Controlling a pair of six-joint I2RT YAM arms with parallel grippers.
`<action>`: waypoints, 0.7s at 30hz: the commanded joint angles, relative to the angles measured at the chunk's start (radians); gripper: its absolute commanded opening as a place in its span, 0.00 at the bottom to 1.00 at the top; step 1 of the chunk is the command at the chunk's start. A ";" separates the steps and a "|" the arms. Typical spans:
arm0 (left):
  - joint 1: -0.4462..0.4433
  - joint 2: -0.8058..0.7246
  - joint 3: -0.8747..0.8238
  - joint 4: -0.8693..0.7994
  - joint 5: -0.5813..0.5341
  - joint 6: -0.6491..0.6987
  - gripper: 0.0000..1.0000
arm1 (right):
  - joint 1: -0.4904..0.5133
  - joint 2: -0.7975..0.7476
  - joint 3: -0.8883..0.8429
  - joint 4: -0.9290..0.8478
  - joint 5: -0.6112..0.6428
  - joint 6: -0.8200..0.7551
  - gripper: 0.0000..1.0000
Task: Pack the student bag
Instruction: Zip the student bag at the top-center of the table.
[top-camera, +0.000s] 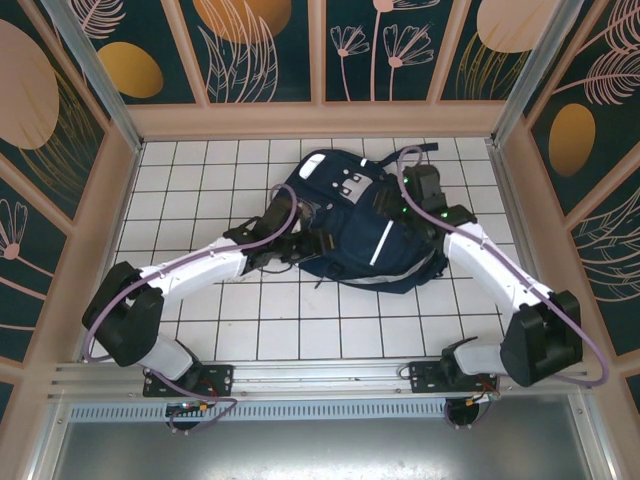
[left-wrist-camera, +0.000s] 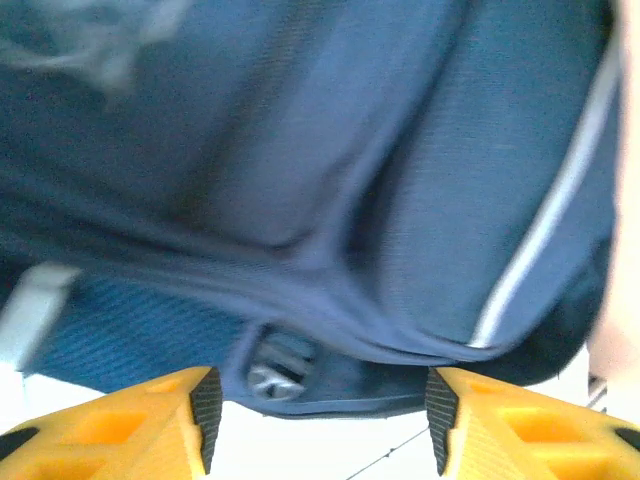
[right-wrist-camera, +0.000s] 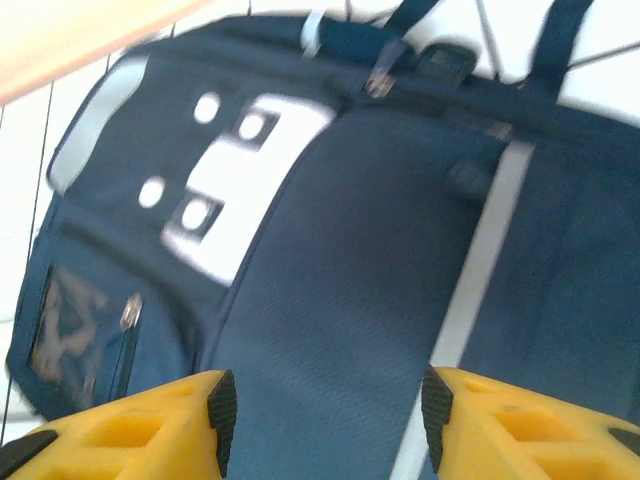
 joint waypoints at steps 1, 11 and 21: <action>0.073 -0.025 -0.116 0.083 0.010 -0.127 0.57 | 0.106 -0.060 -0.075 -0.080 0.076 0.120 0.54; 0.104 0.079 -0.181 0.269 0.100 -0.175 0.62 | 0.530 -0.096 -0.237 -0.005 0.216 0.499 0.47; 0.108 0.176 -0.177 0.288 0.094 -0.142 0.35 | 0.681 0.194 -0.222 0.177 0.262 0.639 0.45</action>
